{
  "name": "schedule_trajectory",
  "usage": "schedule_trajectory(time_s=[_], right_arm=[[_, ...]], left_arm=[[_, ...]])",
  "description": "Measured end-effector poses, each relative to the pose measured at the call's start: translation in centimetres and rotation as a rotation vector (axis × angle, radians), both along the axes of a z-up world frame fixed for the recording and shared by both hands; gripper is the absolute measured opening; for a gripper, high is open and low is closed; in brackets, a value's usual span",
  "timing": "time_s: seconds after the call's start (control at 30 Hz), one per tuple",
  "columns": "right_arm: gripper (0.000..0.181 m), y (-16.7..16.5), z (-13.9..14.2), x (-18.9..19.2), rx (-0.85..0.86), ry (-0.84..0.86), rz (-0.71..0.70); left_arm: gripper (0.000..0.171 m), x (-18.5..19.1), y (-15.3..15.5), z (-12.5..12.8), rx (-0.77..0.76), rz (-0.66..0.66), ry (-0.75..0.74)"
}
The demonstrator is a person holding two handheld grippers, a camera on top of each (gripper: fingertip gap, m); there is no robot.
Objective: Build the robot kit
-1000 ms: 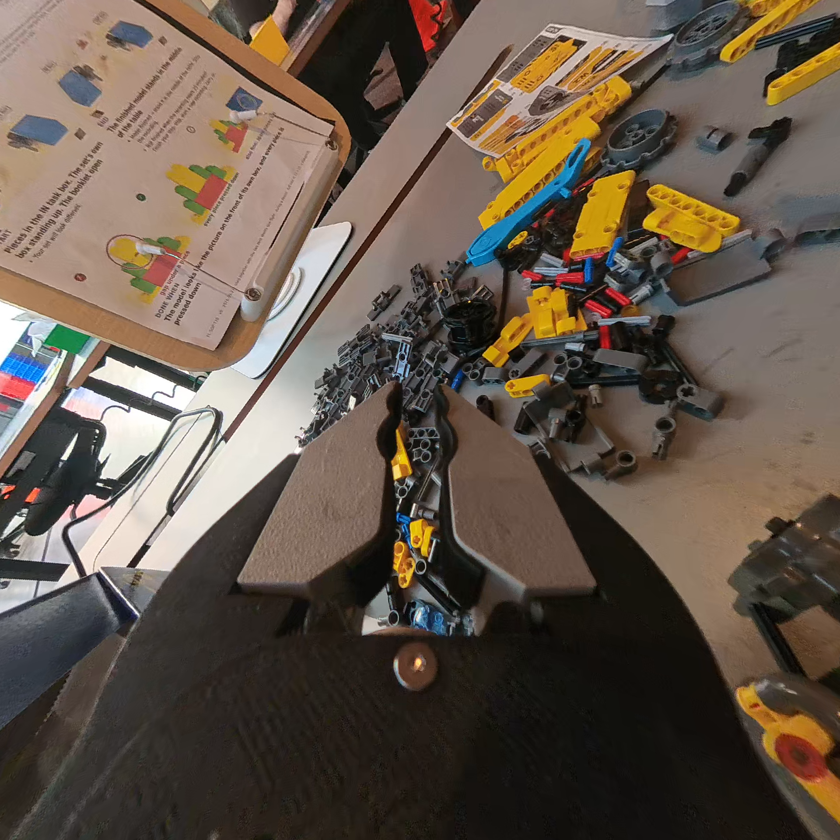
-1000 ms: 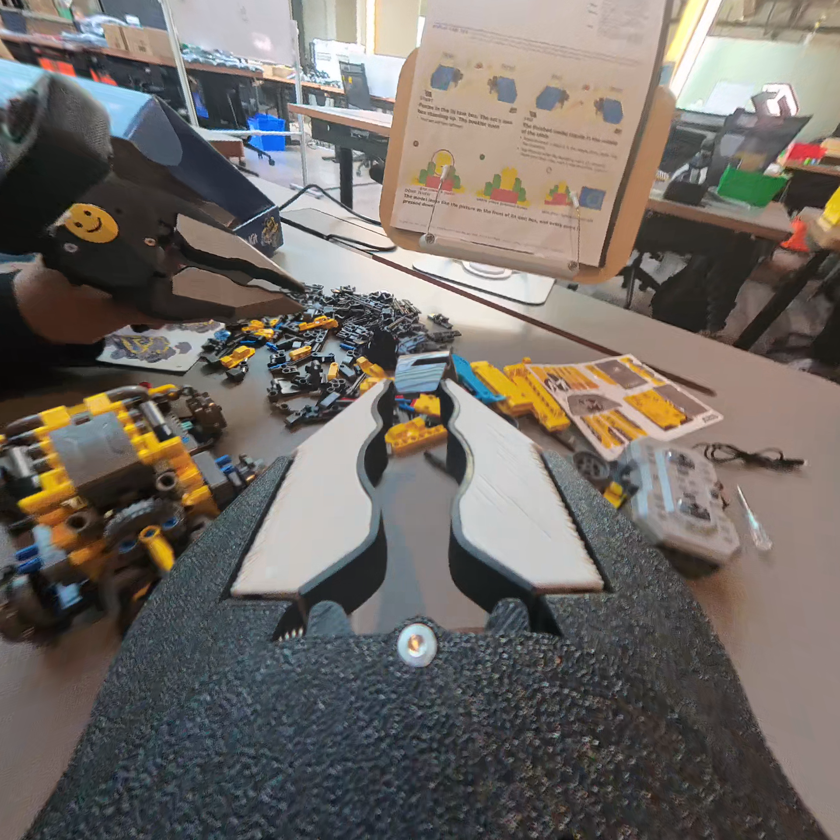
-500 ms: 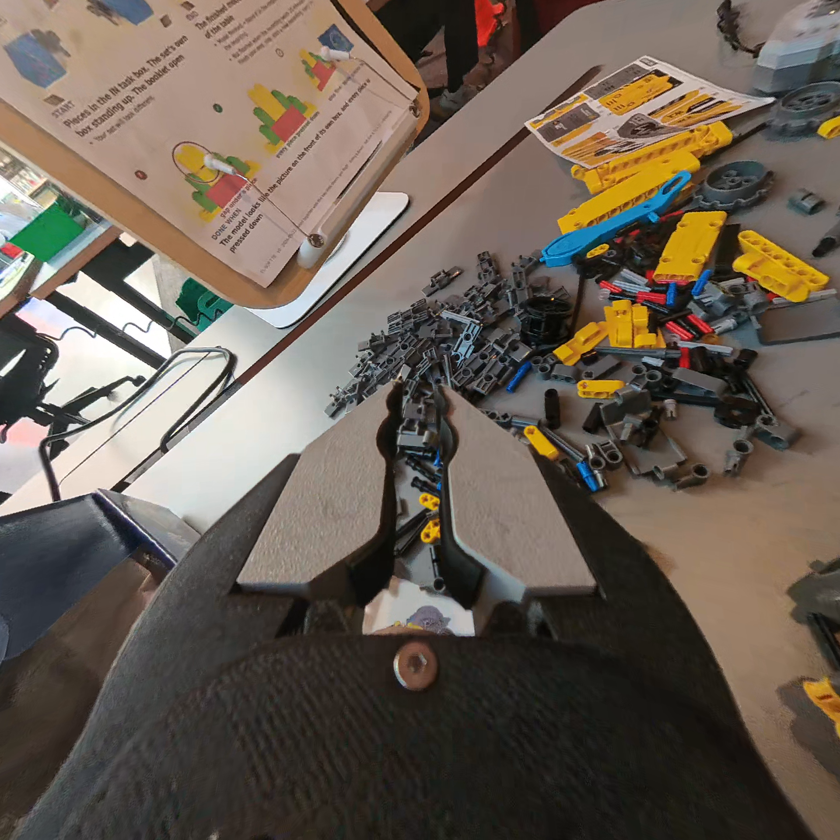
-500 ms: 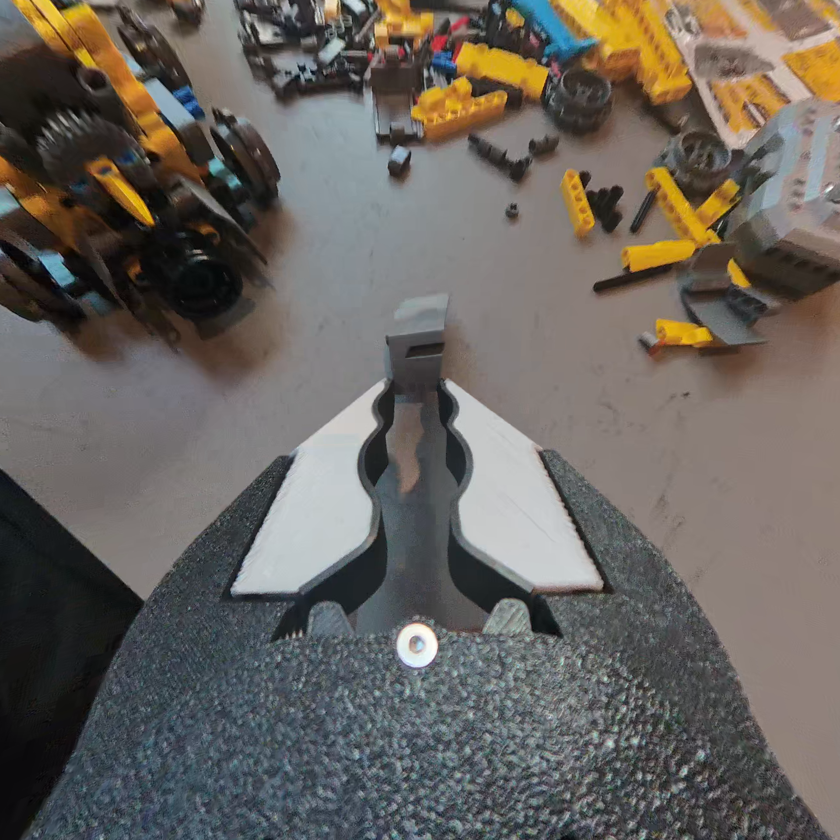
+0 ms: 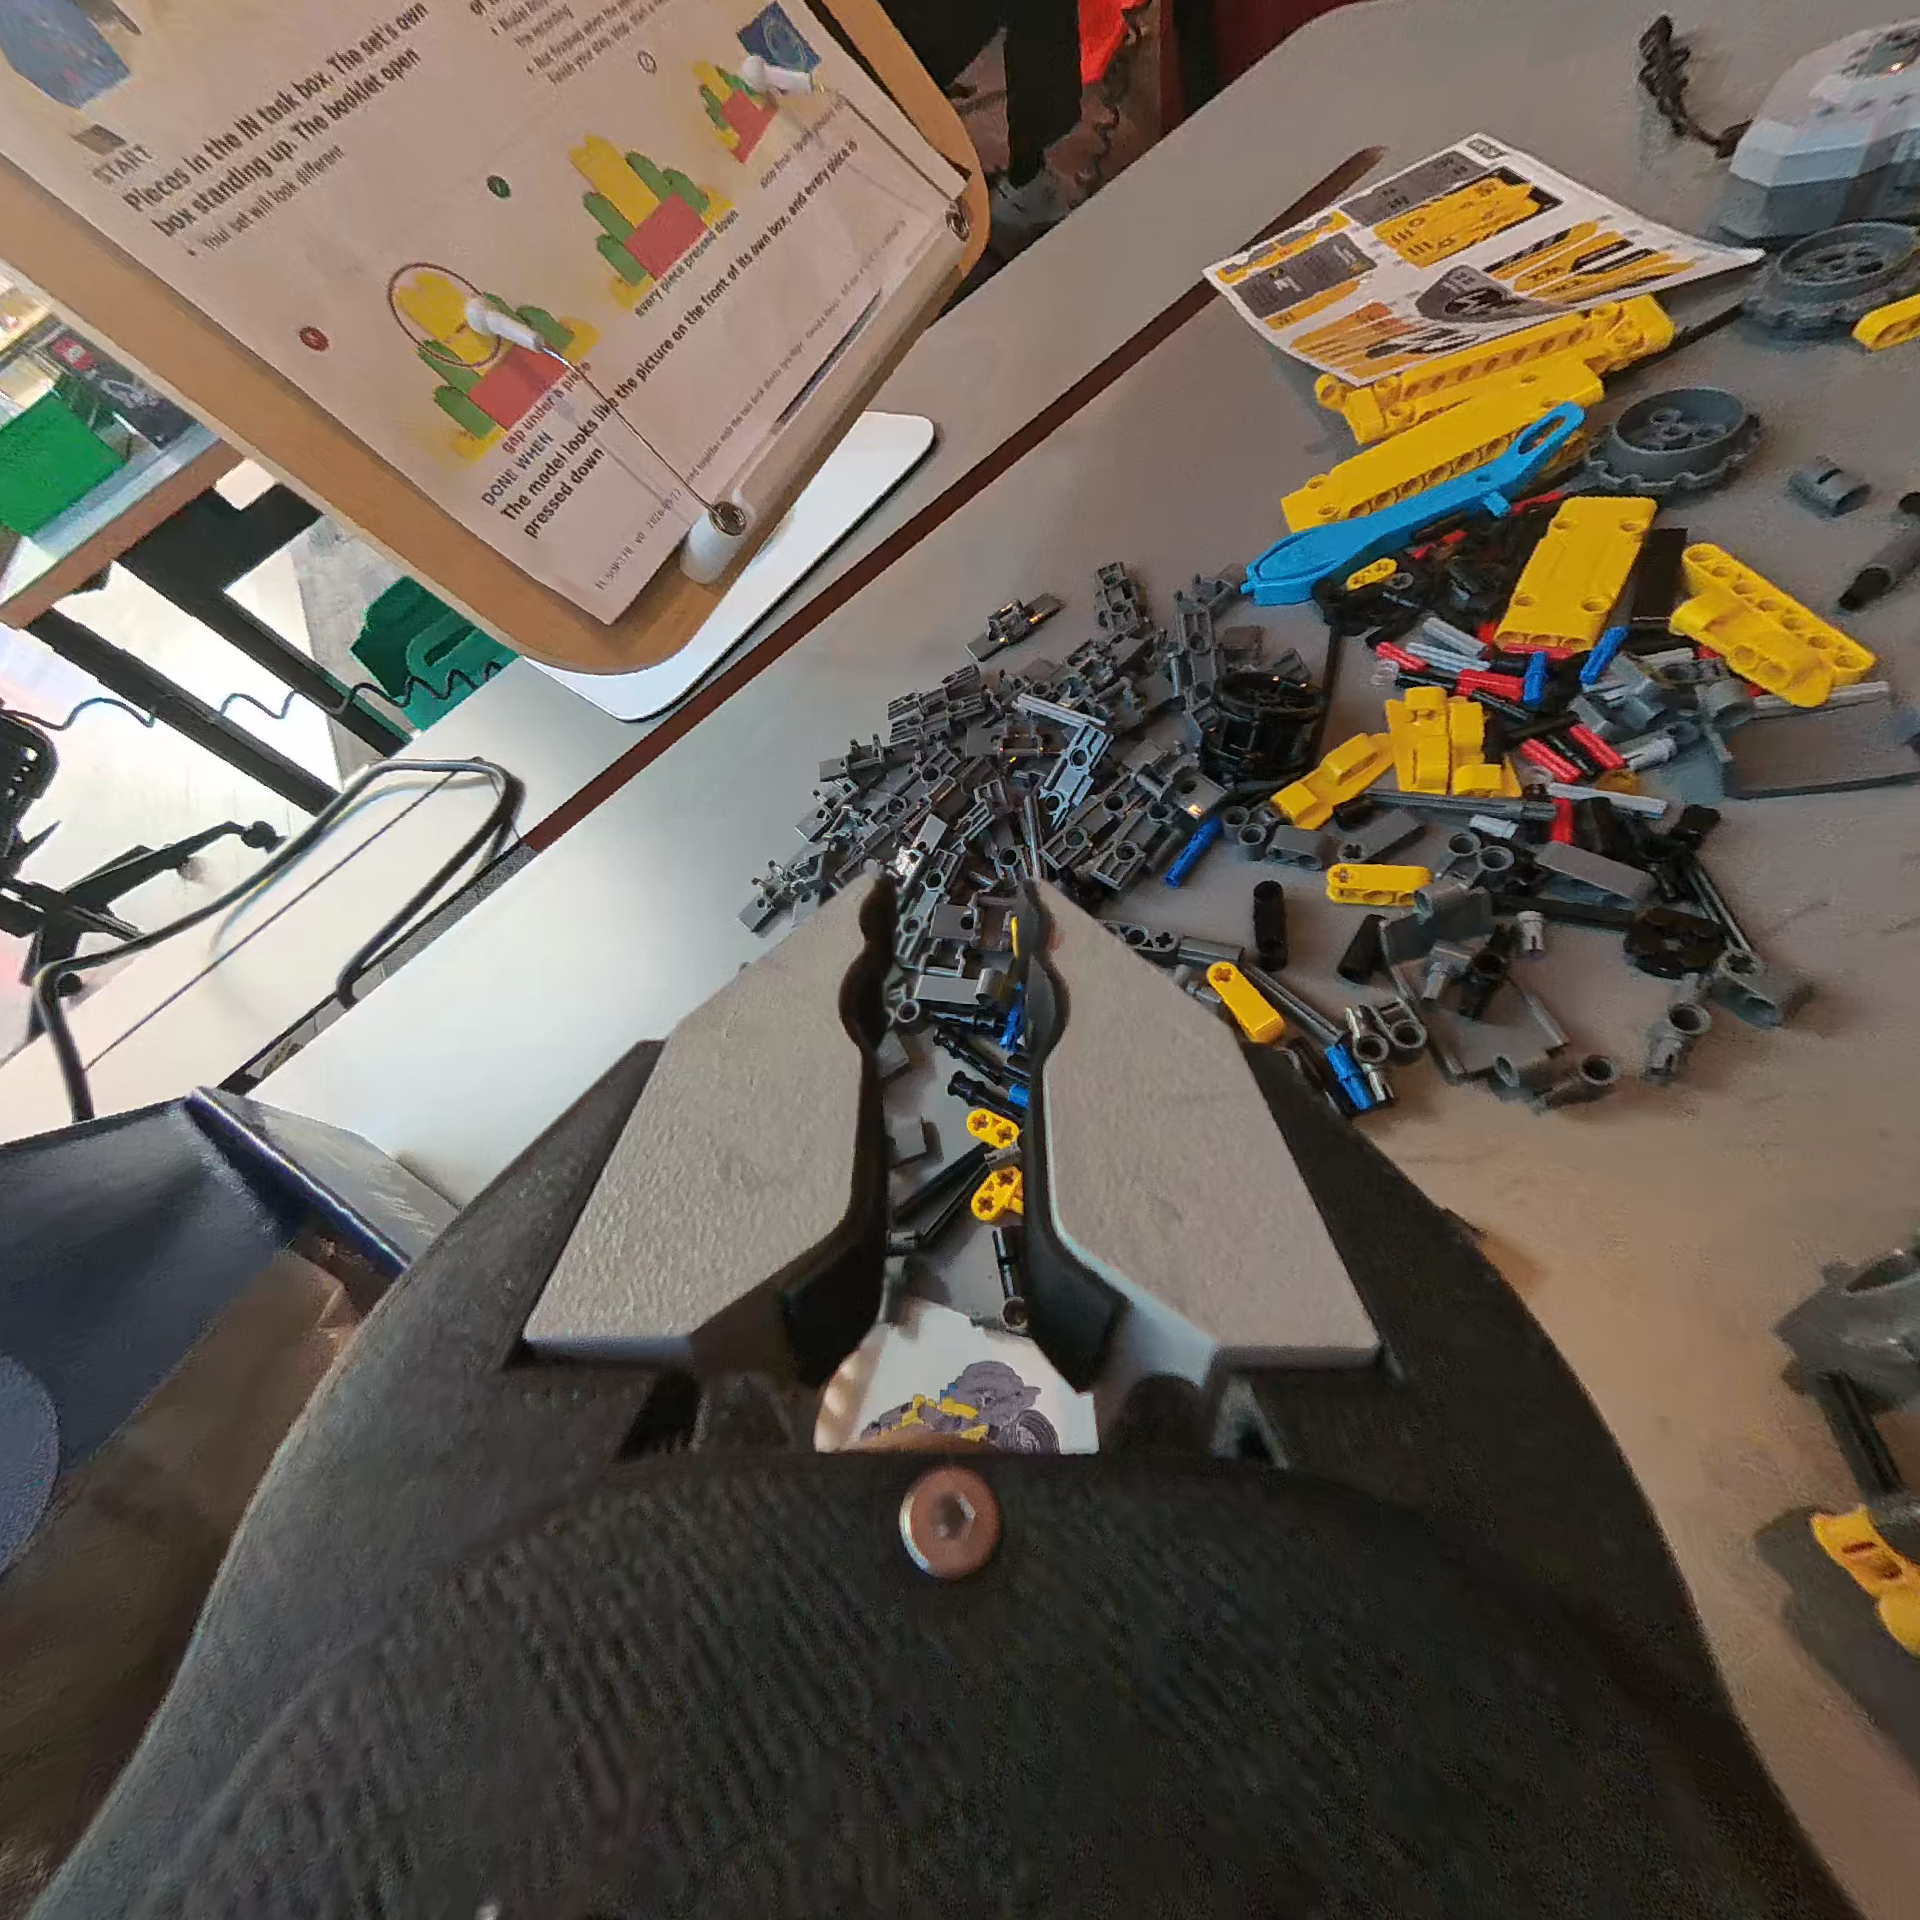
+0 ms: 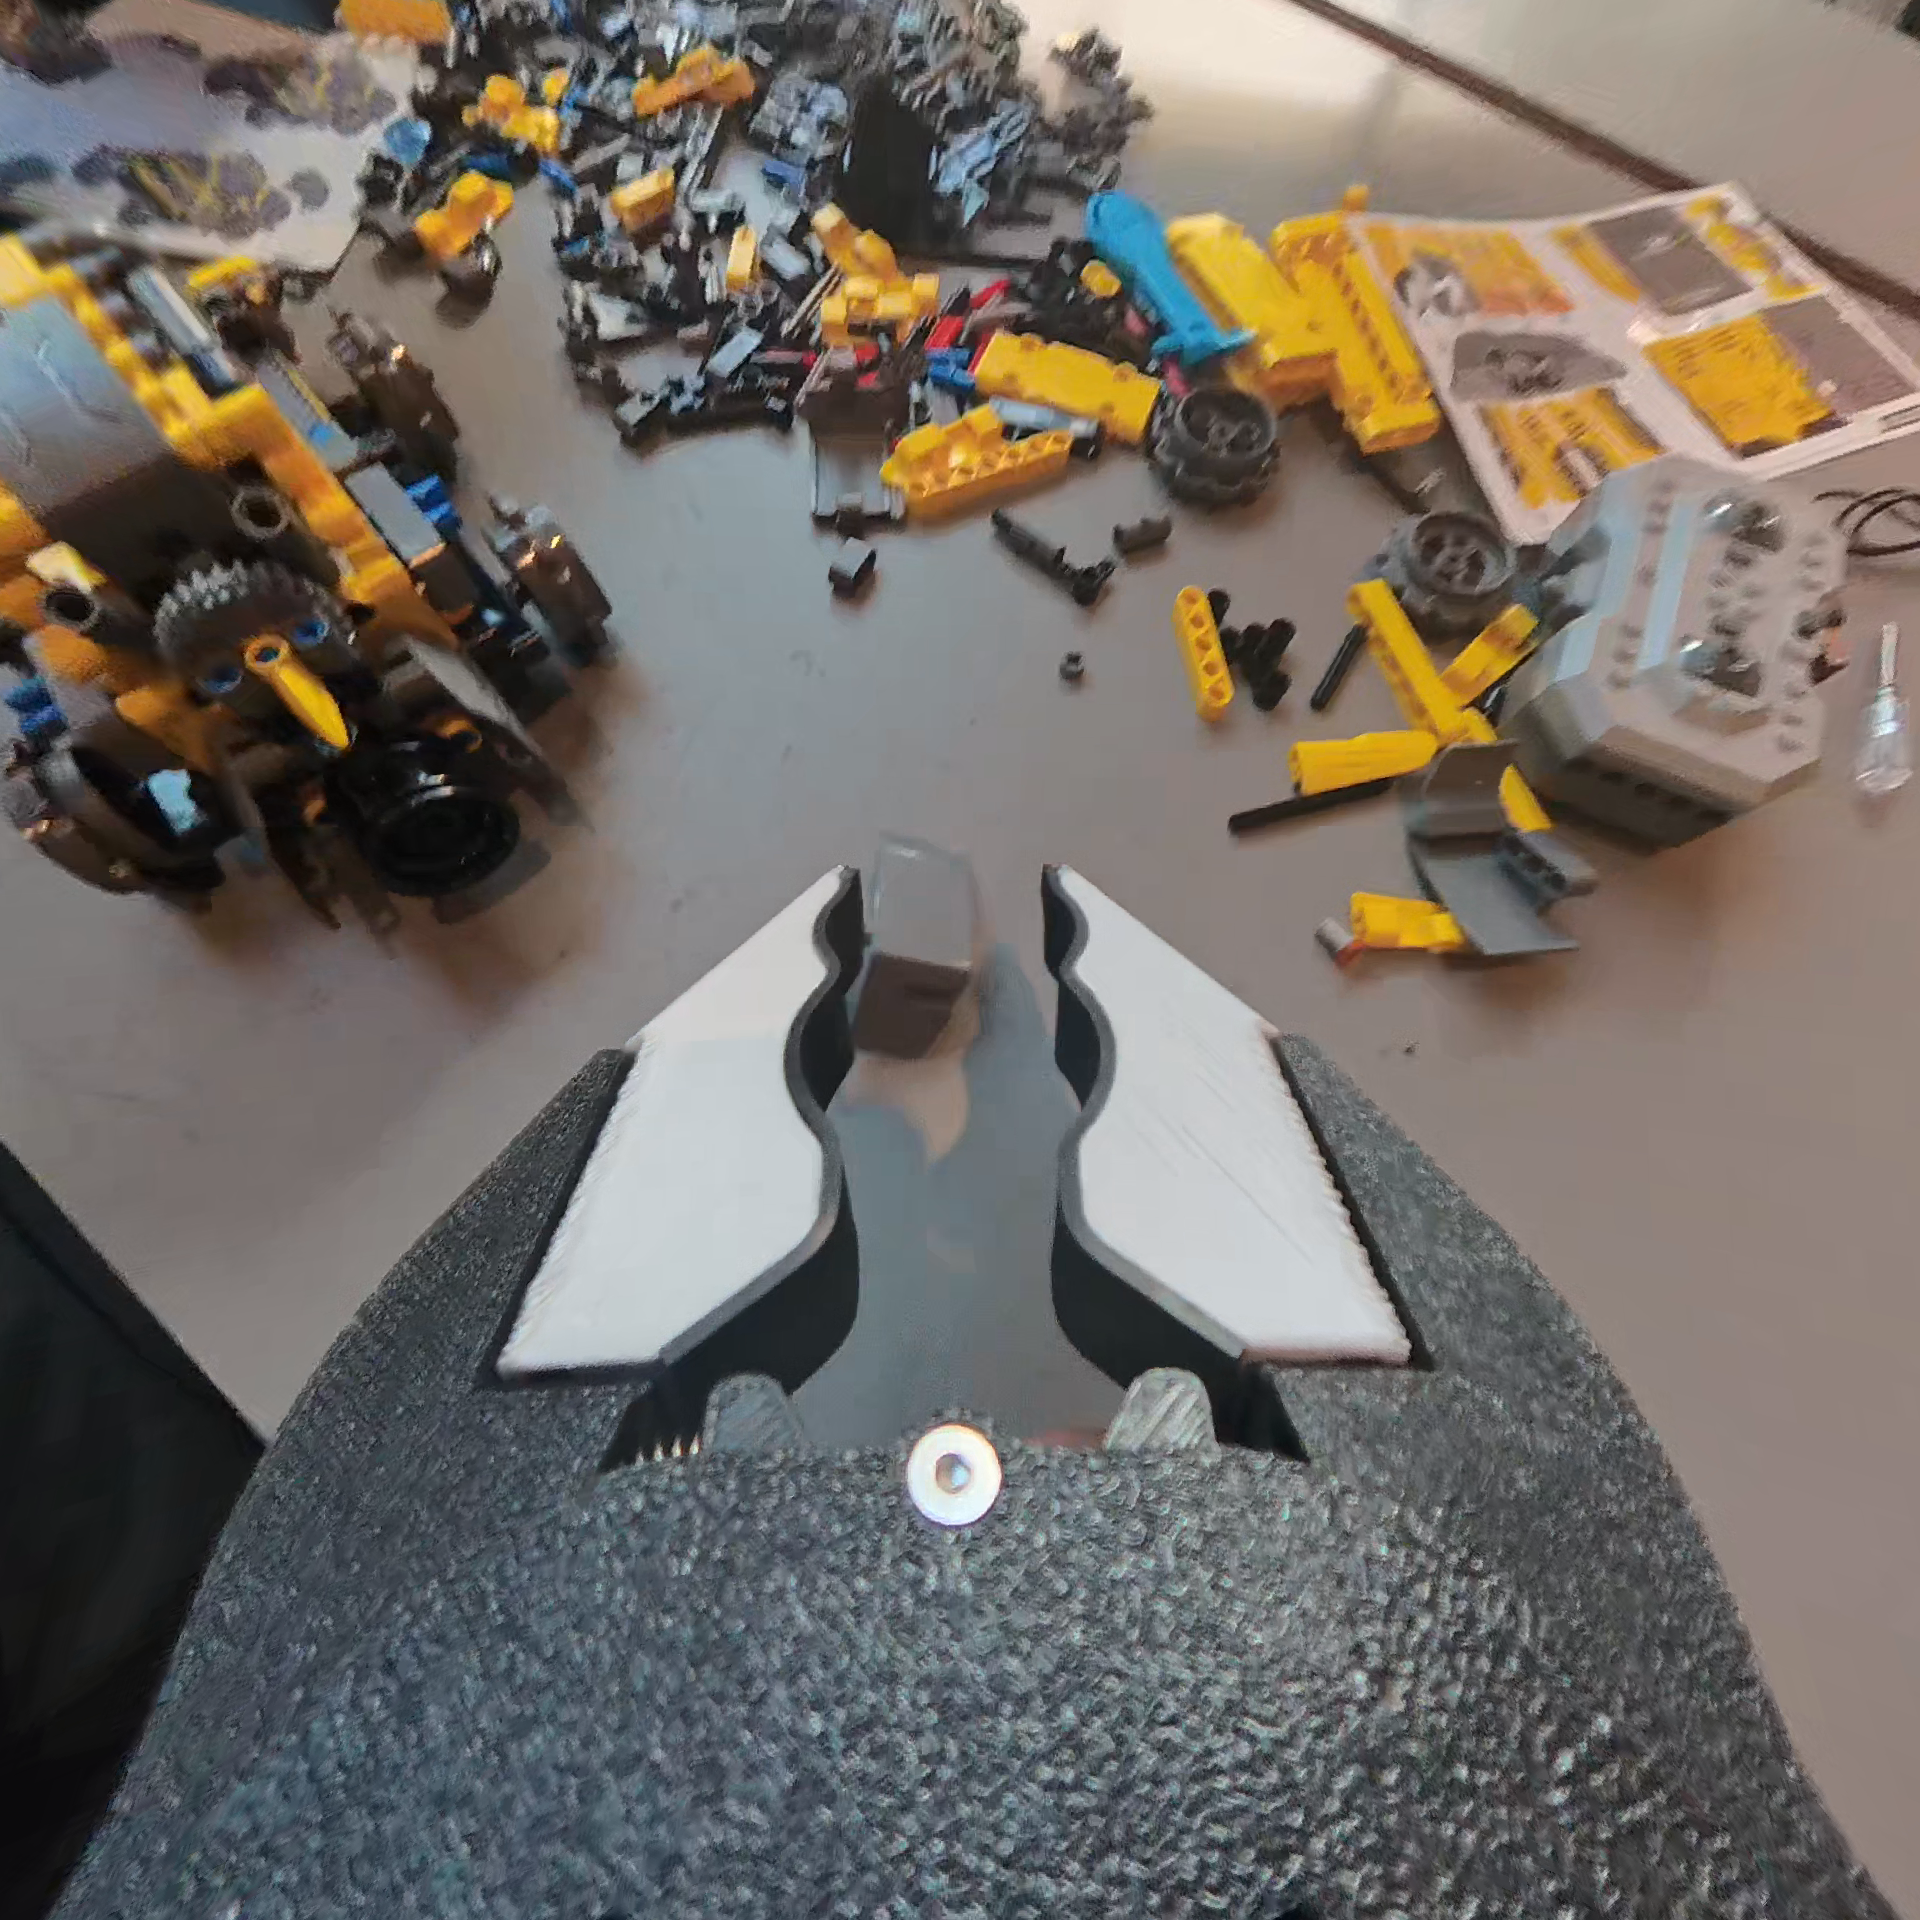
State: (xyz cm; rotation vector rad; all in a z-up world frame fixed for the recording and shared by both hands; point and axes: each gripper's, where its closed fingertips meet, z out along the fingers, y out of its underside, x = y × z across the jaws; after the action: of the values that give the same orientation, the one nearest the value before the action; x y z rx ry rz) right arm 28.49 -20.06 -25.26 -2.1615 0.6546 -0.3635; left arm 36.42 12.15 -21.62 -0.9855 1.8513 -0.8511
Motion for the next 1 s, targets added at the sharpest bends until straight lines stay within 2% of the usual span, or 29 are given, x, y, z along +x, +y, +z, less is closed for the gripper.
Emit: schedule_trajectory(time_s=[0.07, 0.17, 0.27, 0.37, 0.47, 0.57, 0.7, 0.8, 0.87, 0.93, 0.97, 1.0], right_arm=[[0.033, 0.0, 1.3, 1.8, 0.068, -0.056, -0.058], [0.035, -1.8, 2.4, 5.0, 0.169, -0.133, -0.226], [0.035, -5.1, 2.1, 7.2, 0.197, -0.221, -0.387], [0.032, -7.5, 1.3, 8.3, 0.166, -0.256, -0.49], [0.032, -7.5, 0.5, 9.1, 0.129, -0.223, -0.461], [0.032, -6.5, -1.1, 9.6, 0.093, -0.116, -0.348], [0.036, -7.8, -2.7, 11.7, 0.031, -0.024, -0.308], [0.033, -7.4, -3.9, 11.8, 0.063, 0.135, -0.239], [0.022, -7.1, -4.2, 11.7, 0.068, 0.176, -0.206], [0.017, -6.8, -4.2, 11.5, 0.065, 0.183, -0.19], [0.004, -6.6, -3.8, 11.4, 0.076, 0.164, -0.183], [0.0, -6.1, -3.1, 11.2, 0.107, 0.149, -0.169]], left_arm=[[0.023, -0.2, 0.0, 0.3, -0.01, -0.003, -0.01], [0.031, -0.5, -0.3, 0.6, -0.015, -0.009, -0.016], [0.032, -0.8, -0.6, 0.6, -0.003, -0.023, -0.018], [0.033, -0.9, -0.8, 0.4, 0.004, -0.032, -0.012], [0.032, -1.0, -1.1, 0.0, 0.012, -0.039, 0.001], [0.032, -1.0, -1.5, -0.5, 0.03, -0.052, 0.013], [0.032, -1.0, -1.9, -1.3, 0.061, -0.068, 0.031], [0.032, -1.0, -1.9, -1.6, 0.071, -0.071, 0.04], [0.032, -1.0, -1.9, -1.6, 0.073, -0.071, 0.039], [0.031, -1.0, -1.9, -1.6, 0.076, -0.074, 0.039], [0.031, -1.0, -2.0, -1.6, 0.079, -0.075, 0.038], [0.031, -1.1, -2.0, -1.6, 0.081, -0.078, 0.038]])
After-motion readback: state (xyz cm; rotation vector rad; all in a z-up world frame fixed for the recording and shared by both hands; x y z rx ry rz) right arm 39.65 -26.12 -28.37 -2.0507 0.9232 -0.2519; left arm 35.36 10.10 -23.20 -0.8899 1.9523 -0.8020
